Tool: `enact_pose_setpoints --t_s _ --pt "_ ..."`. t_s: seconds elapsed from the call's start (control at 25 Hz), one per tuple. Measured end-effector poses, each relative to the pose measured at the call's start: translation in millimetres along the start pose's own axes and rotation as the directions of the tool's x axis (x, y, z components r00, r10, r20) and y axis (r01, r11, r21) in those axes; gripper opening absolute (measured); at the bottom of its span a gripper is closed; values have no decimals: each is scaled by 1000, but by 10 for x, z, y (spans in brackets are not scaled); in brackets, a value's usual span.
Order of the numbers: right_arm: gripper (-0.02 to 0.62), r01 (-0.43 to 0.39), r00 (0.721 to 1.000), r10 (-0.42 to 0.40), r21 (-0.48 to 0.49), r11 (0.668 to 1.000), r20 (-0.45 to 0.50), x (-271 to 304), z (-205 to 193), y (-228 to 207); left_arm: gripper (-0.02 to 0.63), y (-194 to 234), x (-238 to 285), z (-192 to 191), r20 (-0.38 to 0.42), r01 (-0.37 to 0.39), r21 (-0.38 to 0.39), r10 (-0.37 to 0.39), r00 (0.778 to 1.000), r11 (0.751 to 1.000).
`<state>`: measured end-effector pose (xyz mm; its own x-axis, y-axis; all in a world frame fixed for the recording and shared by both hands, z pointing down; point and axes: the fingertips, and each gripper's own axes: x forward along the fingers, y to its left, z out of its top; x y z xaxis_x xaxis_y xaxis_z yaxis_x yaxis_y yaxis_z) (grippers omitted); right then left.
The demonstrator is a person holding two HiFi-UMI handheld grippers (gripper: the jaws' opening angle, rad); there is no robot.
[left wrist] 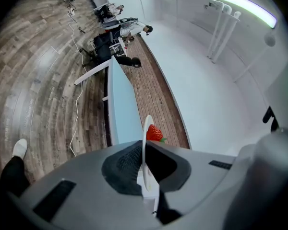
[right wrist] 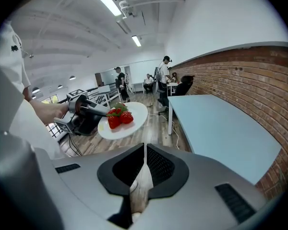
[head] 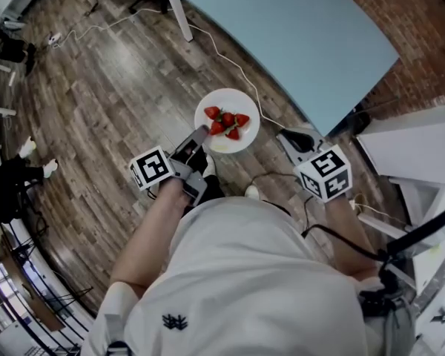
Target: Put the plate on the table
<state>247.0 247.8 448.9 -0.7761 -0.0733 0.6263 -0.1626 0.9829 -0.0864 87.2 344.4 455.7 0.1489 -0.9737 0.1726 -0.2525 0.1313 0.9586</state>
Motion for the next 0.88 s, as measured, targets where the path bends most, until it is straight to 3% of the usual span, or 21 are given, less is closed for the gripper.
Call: enact_pose_setpoints --t_s 0.16,0.4,0.56,0.72,0.88 --pt "9 40 998 -42 55 998 37 234 265 -38 10 75 52 375 -45 0 24 1 999 1000" --pt "9 75 997 -75 18 997 21 783 828 -107 9 226 120 1082 -90 16 17 -15 996 1000" --pt "9 70 997 -70 29 997 8 997 997 -123 10 359 202 1366 -93 3 13 -2 996 1000" --pt "11 81 997 -81 56 995 -2 1163 1080 -450 10 323 598 1577 -108 22 -1 -22 994 1000" --pt "44 68 998 -68 68 995 5 1496 1304 -1058 11 303 1249 1979 -112 33 3 -33 993 999"
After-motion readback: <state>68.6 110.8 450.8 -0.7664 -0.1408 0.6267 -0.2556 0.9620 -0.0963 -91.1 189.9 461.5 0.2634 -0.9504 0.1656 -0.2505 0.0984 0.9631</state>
